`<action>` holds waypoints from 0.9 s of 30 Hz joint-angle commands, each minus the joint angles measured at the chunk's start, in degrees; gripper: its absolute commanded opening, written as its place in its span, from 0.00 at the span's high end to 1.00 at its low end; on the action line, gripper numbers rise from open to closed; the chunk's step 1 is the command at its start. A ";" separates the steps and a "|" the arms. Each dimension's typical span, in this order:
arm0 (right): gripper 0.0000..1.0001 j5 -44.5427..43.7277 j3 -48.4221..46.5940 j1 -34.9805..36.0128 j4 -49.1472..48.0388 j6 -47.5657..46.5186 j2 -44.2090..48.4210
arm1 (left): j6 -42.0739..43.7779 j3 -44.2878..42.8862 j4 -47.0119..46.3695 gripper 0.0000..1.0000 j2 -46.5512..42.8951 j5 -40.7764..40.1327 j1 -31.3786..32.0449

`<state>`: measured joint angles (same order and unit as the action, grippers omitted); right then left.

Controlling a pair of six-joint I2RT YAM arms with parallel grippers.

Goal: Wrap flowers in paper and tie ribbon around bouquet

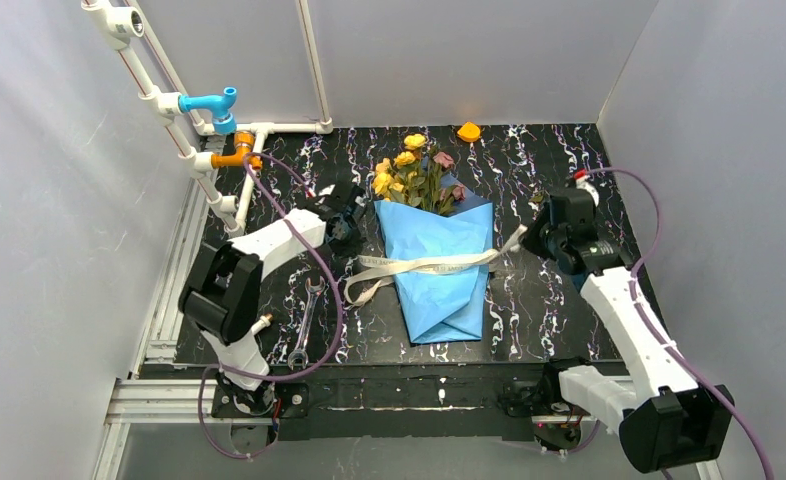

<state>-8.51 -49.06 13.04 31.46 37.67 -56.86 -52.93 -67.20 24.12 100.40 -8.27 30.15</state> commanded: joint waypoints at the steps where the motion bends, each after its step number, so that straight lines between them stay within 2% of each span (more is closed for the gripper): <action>1: 0.99 -8.26 -8.13 -2.12 -2.92 0.52 -4.21 | 4.48 2.37 6.16 1.00 -8.71 -5.40 -2.27; 5: 0.99 -13.35 -12.35 -5.71 -3.67 0.85 -8.29 | 6.79 5.24 8.34 1.00 -12.49 -5.82 -5.02; 9: 0.99 -18.44 -15.64 -11.71 -2.60 1.94 -8.14 | 8.21 7.85 10.10 1.00 -15.71 -6.17 -7.43; 13: 0.99 -30.59 -18.73 -12.51 -2.74 0.89 -6.17 | 8.27 10.13 10.42 1.00 -17.64 -5.60 -8.56; 16: 0.99 -37.97 -19.03 -12.51 -3.56 0.04 -6.50 | 7.96 10.87 8.00 1.00 -17.41 -0.76 -8.62; 19: 0.99 -35.59 -16.15 -12.51 -4.87 0.72 -7.93 | 7.54 11.47 3.52 1.00 -16.37 5.41 -8.03; 20: 0.88 -33.23 -14.82 -12.51 -4.69 0.83 -8.49 | 7.70 11.31 2.17 1.00 -15.80 7.11 -7.39; 21: 0.69 -30.59 -13.33 -12.51 -4.73 0.78 -8.93 | 7.93 10.88 1.36 1.00 -15.11 8.06 -6.55; 22: 0.41 -28.26 -11.24 -12.51 -5.07 0.70 -9.11 | 8.25 10.22 1.05 1.00 -14.28 8.25 -5.45; 23: 0.23 -26.17 -9.37 -12.51 -5.17 0.66 -9.10 | 8.37 9.51 1.02 1.00 -13.53 8.27 -4.31; 25: 0.05 -21.66 -5.29 -12.51 -5.14 0.32 -8.18 | 8.06 8.61 0.37 1.00 -12.12 8.27 -2.29; 27: 0.02 -18.37 -2.59 -12.51 -4.78 0.30 -6.67 | 7.35 8.31 -0.86 1.00 -10.60 10.07 -1.02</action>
<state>-34.15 -56.42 0.47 26.46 38.17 -65.10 -44.14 -57.21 24.88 87.59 -2.35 26.41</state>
